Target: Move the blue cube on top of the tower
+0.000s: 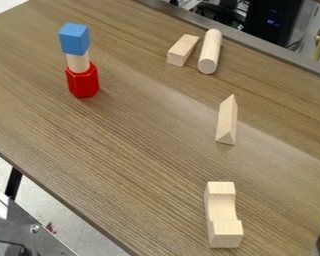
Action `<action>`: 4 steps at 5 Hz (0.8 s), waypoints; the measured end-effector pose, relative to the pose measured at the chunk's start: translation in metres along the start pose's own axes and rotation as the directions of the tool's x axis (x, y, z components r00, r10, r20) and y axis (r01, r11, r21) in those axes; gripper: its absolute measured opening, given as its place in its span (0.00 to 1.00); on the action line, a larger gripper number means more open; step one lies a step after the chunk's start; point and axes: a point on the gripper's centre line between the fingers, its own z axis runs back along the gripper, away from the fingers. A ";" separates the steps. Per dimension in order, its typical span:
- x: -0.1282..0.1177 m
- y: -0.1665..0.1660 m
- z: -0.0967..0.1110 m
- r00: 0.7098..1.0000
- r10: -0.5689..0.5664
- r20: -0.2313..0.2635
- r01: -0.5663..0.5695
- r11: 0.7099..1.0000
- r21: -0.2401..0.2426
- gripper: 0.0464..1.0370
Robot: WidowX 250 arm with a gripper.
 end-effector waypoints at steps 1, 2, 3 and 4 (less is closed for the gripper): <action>-0.013 0.004 -0.009 0.999 0.018 -0.038 -0.017 1.000 0.004 0.52; -0.025 0.000 -0.007 0.999 0.000 -0.035 0.000 1.000 0.016 0.52; -0.031 -0.003 -0.012 0.999 -0.015 -0.040 0.016 1.000 0.016 0.52; -0.032 -0.004 -0.015 0.999 -0.019 -0.037 0.020 1.000 0.016 0.52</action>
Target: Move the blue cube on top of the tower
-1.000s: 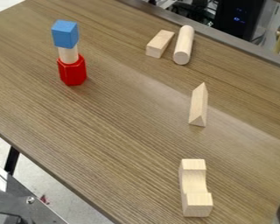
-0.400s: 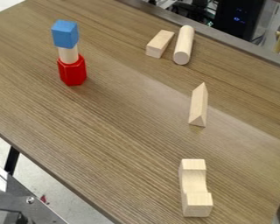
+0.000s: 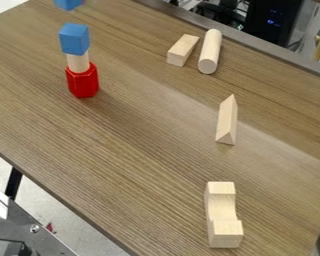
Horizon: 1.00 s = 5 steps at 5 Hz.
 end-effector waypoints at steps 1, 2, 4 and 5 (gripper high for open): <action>0.000 0.000 -0.003 1.000 -0.001 0.007 0.001 1.000 0.003 0.52; 0.000 -0.001 -0.005 1.000 -0.002 0.010 0.002 1.000 0.005 0.52; -0.001 -0.002 -0.012 1.000 -0.012 -0.005 0.012 1.000 0.007 0.52; -0.003 -0.006 -0.019 1.000 -0.021 -0.020 0.021 1.000 -0.001 0.52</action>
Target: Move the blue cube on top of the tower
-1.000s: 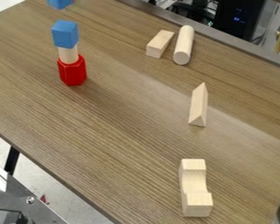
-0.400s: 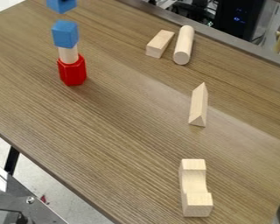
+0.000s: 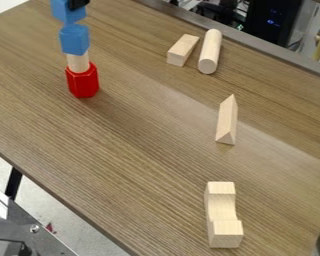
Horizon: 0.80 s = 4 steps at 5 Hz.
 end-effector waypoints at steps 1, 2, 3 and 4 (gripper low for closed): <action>-0.002 -0.001 -0.005 1.000 -0.001 -0.008 0.001 1.000 0.003 0.52; -0.003 -0.004 -0.009 1.000 -0.009 -0.014 0.009 1.000 0.001 0.52; -0.002 -0.006 -0.010 1.000 -0.014 -0.013 0.014 1.000 0.000 0.52; -0.001 -0.006 -0.011 1.000 -0.018 -0.008 0.018 1.000 0.006 0.52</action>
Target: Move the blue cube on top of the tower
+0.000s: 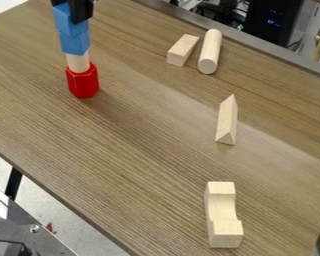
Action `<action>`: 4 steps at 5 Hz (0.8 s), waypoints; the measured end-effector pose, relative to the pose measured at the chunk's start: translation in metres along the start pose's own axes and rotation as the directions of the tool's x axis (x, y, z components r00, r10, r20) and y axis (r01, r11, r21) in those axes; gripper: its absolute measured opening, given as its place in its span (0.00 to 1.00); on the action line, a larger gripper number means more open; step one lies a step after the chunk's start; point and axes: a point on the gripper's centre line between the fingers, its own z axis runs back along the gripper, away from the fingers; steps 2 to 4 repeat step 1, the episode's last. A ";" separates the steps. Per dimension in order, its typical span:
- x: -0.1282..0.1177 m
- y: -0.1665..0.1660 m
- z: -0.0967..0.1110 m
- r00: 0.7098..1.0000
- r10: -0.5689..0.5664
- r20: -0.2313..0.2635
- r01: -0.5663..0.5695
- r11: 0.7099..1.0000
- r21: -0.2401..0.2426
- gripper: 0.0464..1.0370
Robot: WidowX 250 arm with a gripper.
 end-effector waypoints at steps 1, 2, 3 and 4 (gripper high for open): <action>0.000 0.000 -0.002 1.000 -0.005 0.008 0.005 1.000 0.005 0.60; 0.000 0.000 -0.002 1.000 -0.005 0.008 0.005 1.000 0.005 0.60; 0.000 0.000 -0.002 1.000 -0.005 0.008 0.005 1.000 0.005 0.60; 0.000 0.000 -0.002 1.000 -0.005 0.008 0.005 1.000 0.005 0.60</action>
